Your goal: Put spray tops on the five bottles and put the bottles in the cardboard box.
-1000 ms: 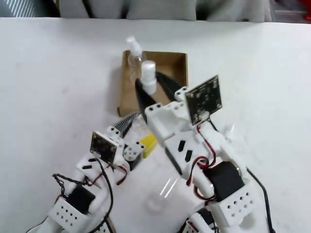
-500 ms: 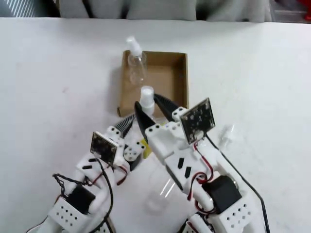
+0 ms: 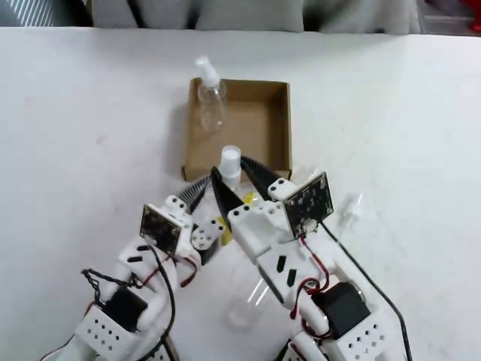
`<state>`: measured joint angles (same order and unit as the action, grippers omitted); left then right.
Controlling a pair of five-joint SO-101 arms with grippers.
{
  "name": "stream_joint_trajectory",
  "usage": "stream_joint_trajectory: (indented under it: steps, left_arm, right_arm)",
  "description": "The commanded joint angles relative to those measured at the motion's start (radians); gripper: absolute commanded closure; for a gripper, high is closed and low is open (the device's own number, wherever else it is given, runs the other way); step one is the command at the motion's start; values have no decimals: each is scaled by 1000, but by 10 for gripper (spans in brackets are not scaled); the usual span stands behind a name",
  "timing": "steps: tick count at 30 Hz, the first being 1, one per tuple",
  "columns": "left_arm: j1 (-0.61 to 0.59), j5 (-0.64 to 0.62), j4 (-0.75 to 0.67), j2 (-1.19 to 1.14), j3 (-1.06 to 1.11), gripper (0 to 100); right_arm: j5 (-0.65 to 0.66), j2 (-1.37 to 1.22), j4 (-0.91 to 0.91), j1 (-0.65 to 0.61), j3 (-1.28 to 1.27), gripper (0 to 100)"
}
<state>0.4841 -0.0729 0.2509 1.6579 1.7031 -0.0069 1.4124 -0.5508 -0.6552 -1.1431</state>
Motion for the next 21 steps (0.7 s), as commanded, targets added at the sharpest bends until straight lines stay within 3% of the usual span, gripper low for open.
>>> stream_joint_trajectory:
  steps: [1,9,18,21]
  left_arm:
    - [4,-3,-18,16,-5,980]
    - [4,-3,-18,16,-5,980]
    - [4,-3,-18,16,-5,980]
    - [4,-3,-18,16,-5,980]
  right_arm:
    - [5,5,25,-10,9,981]
    - [3,4,25,-10,9,971]
    - [-103,13,18,-12,15,705]
    - [-103,13,19,-13,18,660]
